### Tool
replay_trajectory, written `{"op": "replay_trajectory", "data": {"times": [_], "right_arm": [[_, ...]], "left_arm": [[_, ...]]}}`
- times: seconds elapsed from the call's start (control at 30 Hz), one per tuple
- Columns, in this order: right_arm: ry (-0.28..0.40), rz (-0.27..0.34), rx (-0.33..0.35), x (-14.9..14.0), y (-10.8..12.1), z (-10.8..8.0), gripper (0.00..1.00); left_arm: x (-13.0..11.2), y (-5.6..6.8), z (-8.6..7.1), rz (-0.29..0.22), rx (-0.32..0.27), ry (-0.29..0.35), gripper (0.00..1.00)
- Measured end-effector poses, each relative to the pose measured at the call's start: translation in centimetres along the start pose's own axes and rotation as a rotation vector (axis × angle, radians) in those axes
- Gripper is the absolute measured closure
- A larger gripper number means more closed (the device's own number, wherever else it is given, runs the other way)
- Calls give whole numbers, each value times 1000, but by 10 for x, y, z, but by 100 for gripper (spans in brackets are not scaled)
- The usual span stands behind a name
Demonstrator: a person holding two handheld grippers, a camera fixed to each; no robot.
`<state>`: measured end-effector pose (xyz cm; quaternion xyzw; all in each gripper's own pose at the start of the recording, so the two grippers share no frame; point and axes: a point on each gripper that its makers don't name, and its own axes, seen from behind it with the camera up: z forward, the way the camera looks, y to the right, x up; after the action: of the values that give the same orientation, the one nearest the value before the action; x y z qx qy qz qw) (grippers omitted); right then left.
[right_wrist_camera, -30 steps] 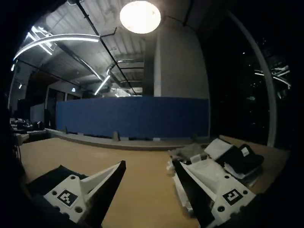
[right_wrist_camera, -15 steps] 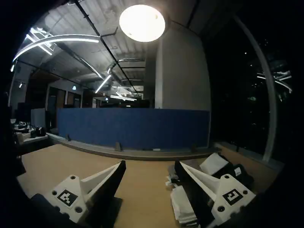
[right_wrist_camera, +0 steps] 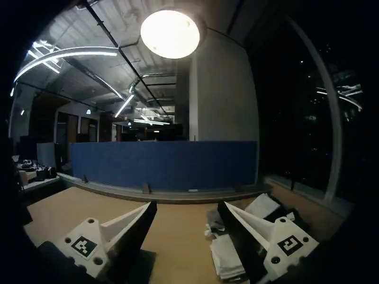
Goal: Fold towel
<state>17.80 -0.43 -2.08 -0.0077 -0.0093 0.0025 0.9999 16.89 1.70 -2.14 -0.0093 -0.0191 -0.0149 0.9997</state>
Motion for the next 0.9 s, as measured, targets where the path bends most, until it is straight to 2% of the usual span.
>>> {"op": "replay_trajectory", "data": {"times": [0.2, 0.3, 0.5, 0.63, 0.9], "right_arm": [[-20, -12, 15, 2, -3, -4, 0], [-49, -30, 35, -2, -5, -6, 0], [-161, -87, 83, -22, -9, -14, 0], [-239, -125, 156, -34, -23, -22, 0], [-429, -208, 368, -59, -63, -51, 0]], "left_arm": [[3, 2, -5, 14, -24, -22, 4], [-1, 12, -9, 34, -66, -57, 4], [-16, 37, -22, 75, -203, -170, 4], [-25, 50, -33, 106, -288, -231, 4], [-49, 73, -54, 172, -432, -352, 4]]}}
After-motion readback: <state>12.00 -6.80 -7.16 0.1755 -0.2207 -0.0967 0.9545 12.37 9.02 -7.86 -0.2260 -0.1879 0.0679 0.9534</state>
